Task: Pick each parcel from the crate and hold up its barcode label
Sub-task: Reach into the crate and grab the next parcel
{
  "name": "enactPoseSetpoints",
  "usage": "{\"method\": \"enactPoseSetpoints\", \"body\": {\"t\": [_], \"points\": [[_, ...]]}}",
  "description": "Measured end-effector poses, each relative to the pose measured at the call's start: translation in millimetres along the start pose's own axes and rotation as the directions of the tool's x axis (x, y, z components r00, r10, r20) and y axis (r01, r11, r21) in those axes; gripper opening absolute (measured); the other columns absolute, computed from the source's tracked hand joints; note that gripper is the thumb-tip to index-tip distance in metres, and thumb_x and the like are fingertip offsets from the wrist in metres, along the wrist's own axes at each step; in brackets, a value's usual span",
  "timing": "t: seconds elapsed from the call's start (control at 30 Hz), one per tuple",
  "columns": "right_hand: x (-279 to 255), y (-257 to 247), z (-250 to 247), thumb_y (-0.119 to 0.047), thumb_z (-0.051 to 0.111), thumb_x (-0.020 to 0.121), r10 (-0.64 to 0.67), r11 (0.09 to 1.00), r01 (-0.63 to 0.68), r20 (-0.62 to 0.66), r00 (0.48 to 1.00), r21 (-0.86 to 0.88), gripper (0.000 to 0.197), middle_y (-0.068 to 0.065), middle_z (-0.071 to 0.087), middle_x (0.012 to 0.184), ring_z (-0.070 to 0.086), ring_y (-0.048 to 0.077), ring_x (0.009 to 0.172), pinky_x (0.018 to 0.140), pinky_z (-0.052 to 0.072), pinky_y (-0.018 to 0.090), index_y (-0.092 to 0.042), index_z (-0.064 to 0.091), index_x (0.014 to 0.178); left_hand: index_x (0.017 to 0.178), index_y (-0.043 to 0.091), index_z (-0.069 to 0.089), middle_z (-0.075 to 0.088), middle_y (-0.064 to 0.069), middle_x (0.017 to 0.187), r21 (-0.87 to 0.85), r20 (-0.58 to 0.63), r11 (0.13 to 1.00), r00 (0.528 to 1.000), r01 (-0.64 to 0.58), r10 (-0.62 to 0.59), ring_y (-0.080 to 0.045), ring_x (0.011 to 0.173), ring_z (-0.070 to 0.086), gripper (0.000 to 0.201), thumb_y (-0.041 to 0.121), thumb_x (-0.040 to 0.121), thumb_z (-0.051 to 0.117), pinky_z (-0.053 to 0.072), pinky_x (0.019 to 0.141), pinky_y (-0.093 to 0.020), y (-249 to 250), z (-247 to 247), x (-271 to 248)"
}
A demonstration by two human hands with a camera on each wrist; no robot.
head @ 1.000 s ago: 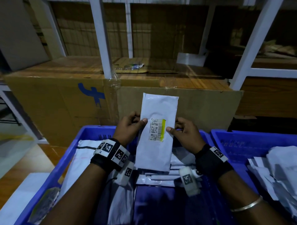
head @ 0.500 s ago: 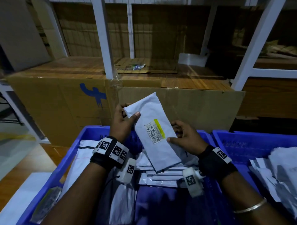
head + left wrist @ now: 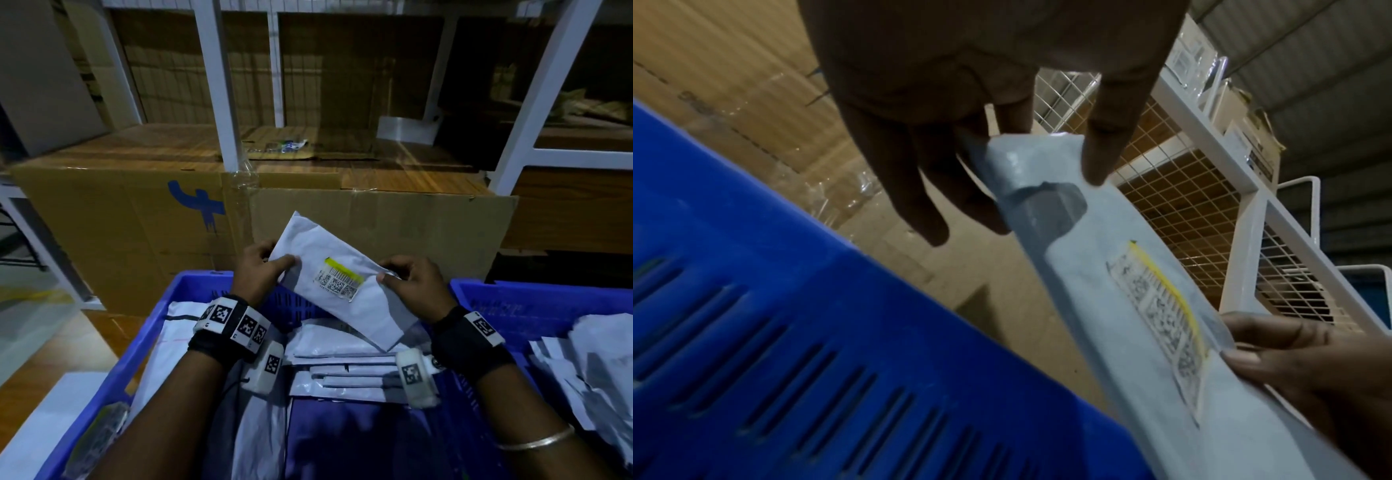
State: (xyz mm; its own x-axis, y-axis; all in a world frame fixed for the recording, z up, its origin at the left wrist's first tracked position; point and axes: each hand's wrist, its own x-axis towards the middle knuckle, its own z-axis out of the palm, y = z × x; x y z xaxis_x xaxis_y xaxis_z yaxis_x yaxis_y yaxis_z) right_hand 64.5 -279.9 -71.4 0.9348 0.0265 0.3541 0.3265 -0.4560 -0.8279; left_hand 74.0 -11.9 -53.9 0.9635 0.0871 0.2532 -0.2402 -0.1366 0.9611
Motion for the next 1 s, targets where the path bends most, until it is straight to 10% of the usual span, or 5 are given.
{"method": "enactPoseSetpoints", "body": {"t": [0.17,0.53,0.8,1.0], "points": [[-0.1,3.1,0.3,-0.011,0.074,0.082,-0.014,1.0,0.014,0.057,0.998,-0.016,0.015,-0.003,0.075,0.094,0.068,0.01,0.092,0.082,0.052,0.032,-0.016,0.076,0.097,0.095,0.012,0.072,0.073,0.0,0.085,-0.005,-0.002,1.0,1.0,0.016,-0.016,-0.01,0.076,0.068,0.008,0.017,0.089,0.068,0.051,0.068,-0.028,-2.4,2.3,1.6],[7.4,11.7,-17.8,-0.01,0.067,0.087,0.034,0.994,-0.044,-0.103,0.994,-0.095,0.019,-0.002,0.068,0.109,0.061,0.022,0.107,0.091,0.051,0.044,-0.02,0.068,0.104,0.104,-0.003,0.064,0.067,-0.016,0.093,-0.106,-0.115,0.976,0.972,0.193,-0.204,-0.026,0.078,0.063,0.014,0.003,0.092,0.058,0.05,0.072,-0.032,-10.0,-2.1,10.1],[6.5,16.1,-18.0,-0.011,0.071,0.082,0.06,0.938,-0.091,-0.102,0.993,-0.335,0.012,0.006,0.072,0.094,0.065,0.021,0.092,0.085,0.047,0.029,-0.013,0.074,0.094,0.081,0.015,0.066,0.066,-0.005,0.075,0.358,0.043,0.914,0.975,0.189,-0.218,-0.02,0.072,0.06,0.005,0.014,0.086,0.067,0.045,0.069,-0.028,-33.5,5.5,2.6],[-1.8,8.0,-14.8,-0.014,0.079,0.074,-0.041,0.87,0.073,0.076,0.996,-0.487,0.018,0.004,0.07,0.092,0.065,0.018,0.087,0.076,0.045,0.025,-0.014,0.073,0.091,0.063,0.012,0.046,0.049,-0.002,0.061,0.618,0.102,0.766,0.949,0.175,-0.299,-0.018,0.061,0.05,0.034,0.021,0.088,0.068,0.034,0.053,-0.027,-41.0,16.6,-2.8]]}}
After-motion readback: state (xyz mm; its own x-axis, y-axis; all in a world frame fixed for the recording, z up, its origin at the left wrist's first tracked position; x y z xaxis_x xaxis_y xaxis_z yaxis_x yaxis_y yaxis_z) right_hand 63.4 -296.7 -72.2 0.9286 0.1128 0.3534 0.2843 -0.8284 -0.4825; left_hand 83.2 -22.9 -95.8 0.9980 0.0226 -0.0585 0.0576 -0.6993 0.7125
